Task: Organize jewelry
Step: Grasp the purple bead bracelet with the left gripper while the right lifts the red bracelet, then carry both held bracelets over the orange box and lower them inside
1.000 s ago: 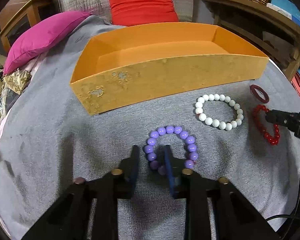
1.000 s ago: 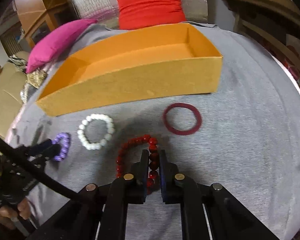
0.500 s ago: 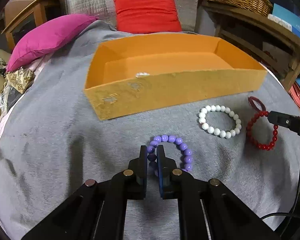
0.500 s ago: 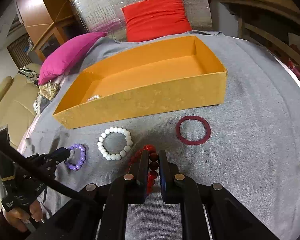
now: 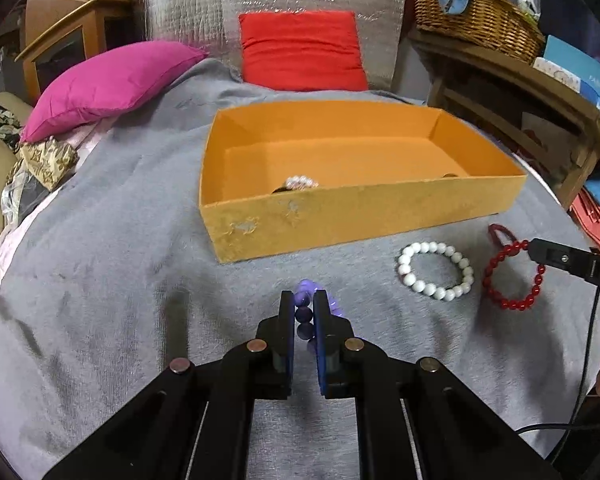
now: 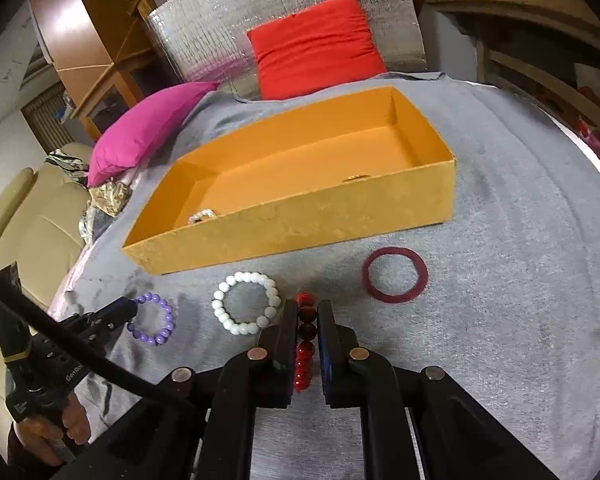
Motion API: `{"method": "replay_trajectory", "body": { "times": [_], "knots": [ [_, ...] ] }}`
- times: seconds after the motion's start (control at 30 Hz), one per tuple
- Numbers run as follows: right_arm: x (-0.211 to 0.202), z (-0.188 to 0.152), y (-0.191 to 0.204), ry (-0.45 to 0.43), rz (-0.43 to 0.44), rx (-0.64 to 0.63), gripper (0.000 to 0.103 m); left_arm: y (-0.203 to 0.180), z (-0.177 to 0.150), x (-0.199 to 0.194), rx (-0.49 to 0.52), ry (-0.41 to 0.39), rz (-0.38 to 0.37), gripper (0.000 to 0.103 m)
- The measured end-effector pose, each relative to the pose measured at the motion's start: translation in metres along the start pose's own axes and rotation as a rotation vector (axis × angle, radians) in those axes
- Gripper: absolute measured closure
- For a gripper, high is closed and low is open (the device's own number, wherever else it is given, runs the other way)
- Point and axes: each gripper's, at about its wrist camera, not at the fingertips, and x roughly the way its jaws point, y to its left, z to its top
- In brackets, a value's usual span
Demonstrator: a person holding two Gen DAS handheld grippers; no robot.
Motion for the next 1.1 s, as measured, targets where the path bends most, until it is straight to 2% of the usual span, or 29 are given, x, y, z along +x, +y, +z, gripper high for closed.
{"method": "replay_trajectory", "body": {
  "times": [0.47,0.6,0.77,0.87,0.93,1.0,1.1],
  "knots": [
    [-0.012,0.004,0.019,-0.064,0.088,-0.019,0.092,-0.019,0.010,-0.019,0.031,-0.069,-0.071,0.095],
    [-0.011,0.004,0.023,-0.060,0.093,-0.031,0.092,-0.017,0.009,-0.017,0.027,-0.062,-0.077,0.095],
    [-0.010,0.004,0.018,-0.051,0.075,-0.018,0.092,0.000,0.005,-0.009,-0.011,-0.015,-0.068,0.095],
    [-0.010,0.004,0.016,-0.050,0.067,-0.012,0.092,0.016,0.000,0.000,-0.043,0.032,-0.022,0.084],
    [-0.011,0.004,0.014,-0.049,0.067,-0.007,0.092,0.025,-0.002,0.003,-0.068,0.047,-0.014,0.069],
    [-0.011,0.004,0.015,-0.051,0.068,-0.008,0.092,0.036,-0.004,0.005,-0.099,0.056,-0.004,0.064],
    [-0.010,0.004,0.016,-0.047,0.070,-0.008,0.093,0.042,-0.007,0.009,-0.115,0.074,-0.011,0.063]
  ]
}}
